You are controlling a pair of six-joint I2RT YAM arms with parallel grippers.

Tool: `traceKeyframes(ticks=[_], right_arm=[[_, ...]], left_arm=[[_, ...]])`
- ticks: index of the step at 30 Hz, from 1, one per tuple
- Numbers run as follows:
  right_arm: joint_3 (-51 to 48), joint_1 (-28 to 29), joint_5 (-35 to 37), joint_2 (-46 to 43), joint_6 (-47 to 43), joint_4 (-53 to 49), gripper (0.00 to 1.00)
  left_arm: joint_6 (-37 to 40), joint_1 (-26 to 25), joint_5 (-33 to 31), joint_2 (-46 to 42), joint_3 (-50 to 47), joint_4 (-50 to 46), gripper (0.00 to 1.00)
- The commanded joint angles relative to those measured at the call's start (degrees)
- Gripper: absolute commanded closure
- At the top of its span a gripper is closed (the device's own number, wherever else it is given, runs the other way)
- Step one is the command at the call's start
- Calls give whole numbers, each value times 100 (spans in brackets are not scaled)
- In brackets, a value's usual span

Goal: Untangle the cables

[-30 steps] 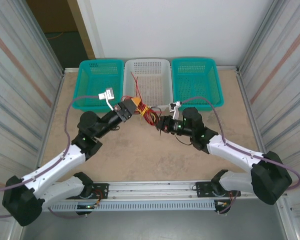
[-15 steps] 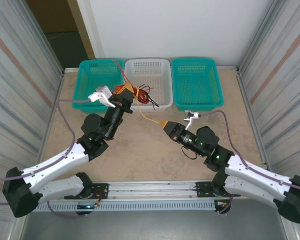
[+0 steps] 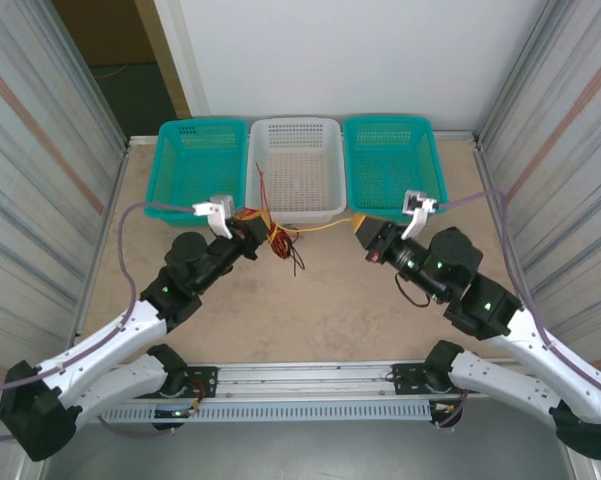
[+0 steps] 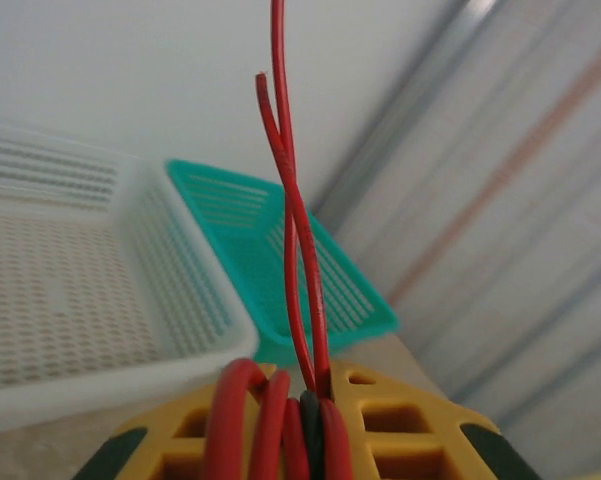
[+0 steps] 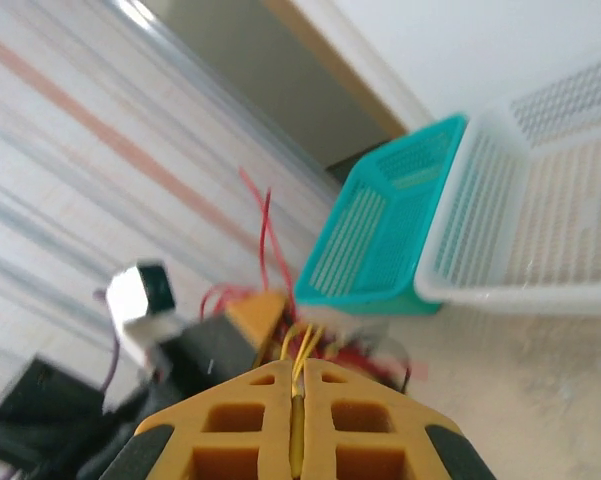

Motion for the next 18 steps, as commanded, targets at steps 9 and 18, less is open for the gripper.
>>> traceKeyframes(ticks=[9,18], right_arm=[[1360,-2431,-1684,1475,-730,-620,100],[322,-3081,-2483,2379,-25,548,100]], left_arm=[[-550,65,3172,-893,158,-366,100],[-1575,66,3759,-788,436,1087,100]])
